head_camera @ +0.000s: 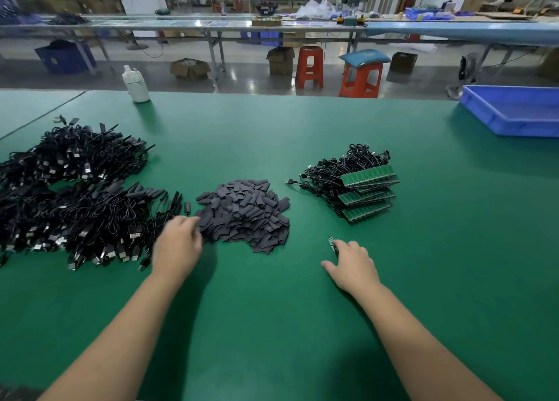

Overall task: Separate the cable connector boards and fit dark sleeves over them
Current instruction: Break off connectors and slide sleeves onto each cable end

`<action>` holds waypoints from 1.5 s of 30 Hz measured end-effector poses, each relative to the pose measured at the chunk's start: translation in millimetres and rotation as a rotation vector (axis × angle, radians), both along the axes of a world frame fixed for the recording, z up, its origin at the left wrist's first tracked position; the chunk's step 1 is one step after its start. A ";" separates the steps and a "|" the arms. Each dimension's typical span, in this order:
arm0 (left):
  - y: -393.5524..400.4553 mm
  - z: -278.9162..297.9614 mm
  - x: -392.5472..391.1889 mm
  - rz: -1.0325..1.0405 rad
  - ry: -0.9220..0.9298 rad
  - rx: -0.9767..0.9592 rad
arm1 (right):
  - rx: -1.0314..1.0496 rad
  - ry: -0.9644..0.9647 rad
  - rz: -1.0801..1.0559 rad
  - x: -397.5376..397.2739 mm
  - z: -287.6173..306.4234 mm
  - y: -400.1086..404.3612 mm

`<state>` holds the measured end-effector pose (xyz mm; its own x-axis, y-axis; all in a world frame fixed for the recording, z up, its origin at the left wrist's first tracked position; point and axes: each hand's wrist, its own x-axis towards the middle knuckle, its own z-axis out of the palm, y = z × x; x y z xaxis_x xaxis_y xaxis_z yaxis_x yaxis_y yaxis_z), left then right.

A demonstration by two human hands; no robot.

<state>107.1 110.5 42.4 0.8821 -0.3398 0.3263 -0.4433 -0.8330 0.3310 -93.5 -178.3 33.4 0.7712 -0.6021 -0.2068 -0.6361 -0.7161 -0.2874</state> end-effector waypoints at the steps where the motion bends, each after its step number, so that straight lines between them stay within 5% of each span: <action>1: -14.1 -1.9 -11.3 -0.082 0.029 0.005 | 0.003 -0.034 -0.009 1.9 -2.0 2.2; 6: -70.8 -22.3 -56.5 -0.294 0.163 0.031 | 0.087 -0.164 -0.146 7.3 -11.0 9.4; 19: -105.1 -30.8 -50.2 -0.215 0.273 0.071 | 0.358 -0.293 -0.130 -8.9 -14.6 4.0; 27: -107.7 -23.4 -54.6 -0.219 0.173 0.011 | 0.583 -0.248 -0.057 -15.1 -13.3 -3.6; 36: -98.8 -27.3 -62.8 -0.429 0.121 0.207 | 0.762 -0.261 -0.069 -16.1 -9.1 -5.9; 40: -97.2 -17.1 -70.5 -0.434 -0.013 0.043 | 0.836 -0.255 -0.089 -15.4 -8.5 -9.7; 45: -96.5 -19.0 -92.3 -0.559 0.116 -0.010 | 0.873 -0.223 -0.080 -13.1 -10.4 -13.7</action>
<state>14.8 14.0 23.4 0.5993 -0.7625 0.2439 -0.7761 -0.4786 0.4107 -106.6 -192.0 23.0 0.8108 -0.3544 -0.4659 -0.5390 -0.1416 -0.8303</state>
